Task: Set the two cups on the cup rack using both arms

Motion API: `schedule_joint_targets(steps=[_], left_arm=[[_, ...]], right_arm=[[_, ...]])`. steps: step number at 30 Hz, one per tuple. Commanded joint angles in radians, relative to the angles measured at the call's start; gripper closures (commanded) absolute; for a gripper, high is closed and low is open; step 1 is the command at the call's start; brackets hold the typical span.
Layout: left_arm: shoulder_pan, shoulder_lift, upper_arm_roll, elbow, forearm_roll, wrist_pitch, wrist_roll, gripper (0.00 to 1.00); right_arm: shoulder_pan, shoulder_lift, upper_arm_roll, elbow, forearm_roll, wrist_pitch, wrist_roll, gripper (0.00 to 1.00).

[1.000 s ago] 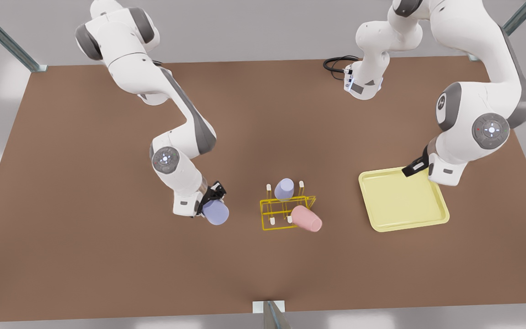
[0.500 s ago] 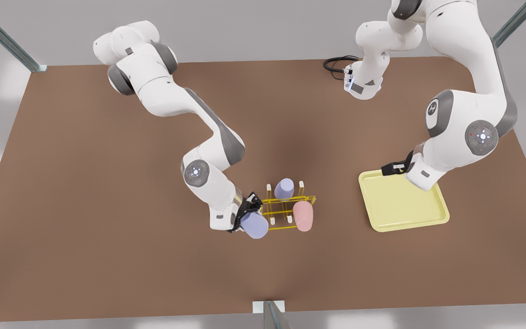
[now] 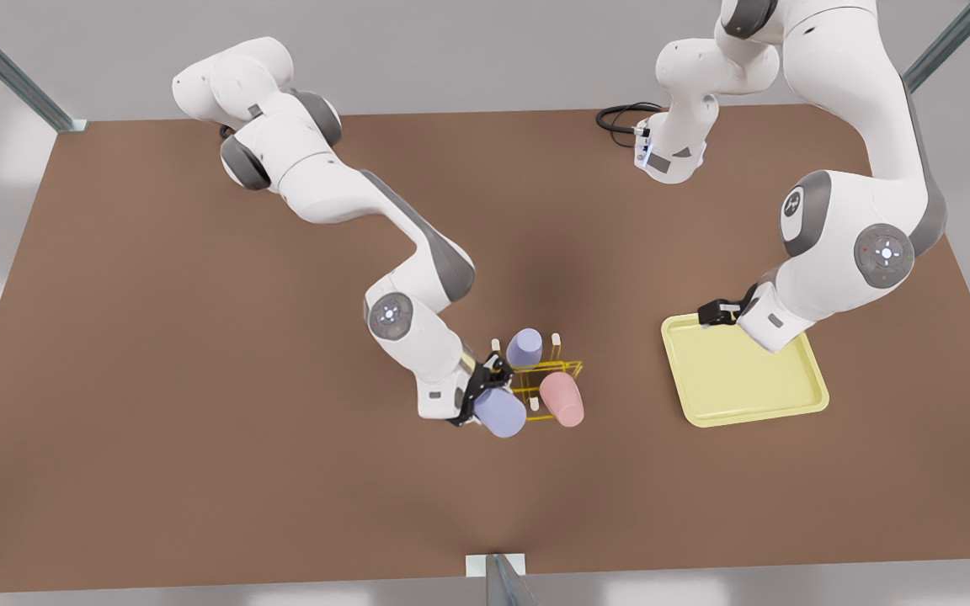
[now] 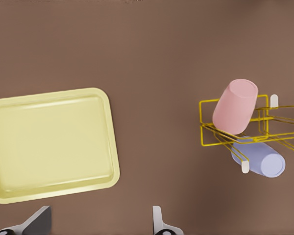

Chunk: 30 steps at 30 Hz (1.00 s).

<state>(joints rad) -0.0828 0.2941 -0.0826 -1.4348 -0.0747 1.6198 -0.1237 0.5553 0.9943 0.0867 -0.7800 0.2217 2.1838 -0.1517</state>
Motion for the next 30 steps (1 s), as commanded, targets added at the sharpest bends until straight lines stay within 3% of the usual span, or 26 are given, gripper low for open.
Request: schedule_joint_targets(steps=[1,10,27,29,30], left_arm=[[0.000,-0.001,0.000,0.000,0.000,0.017,0.104,0.00],[-0.006,-0.001,0.000,0.000,0.001,0.026,0.090,0.00],[-0.005,0.005,0.000,0.000,0.000,0.025,0.070,0.00],[-0.005,0.010,0.000,0.000,0.000,0.025,0.070,0.00],[-0.003,0.010,0.000,0.000,0.000,0.026,0.070,0.00]], right_arm=[[0.000,-0.006,0.004,-0.002,-0.001,-0.013,0.050,0.21],[-0.006,-0.023,0.013,-0.010,0.015,-0.098,0.050,0.20],[-0.009,0.000,0.015,-0.024,0.011,-0.067,0.049,0.20],[-0.009,0.001,0.015,-0.024,0.011,-0.067,0.049,0.16],[-0.009,0.003,0.015,-0.024,0.011,-0.065,0.049,0.00]])
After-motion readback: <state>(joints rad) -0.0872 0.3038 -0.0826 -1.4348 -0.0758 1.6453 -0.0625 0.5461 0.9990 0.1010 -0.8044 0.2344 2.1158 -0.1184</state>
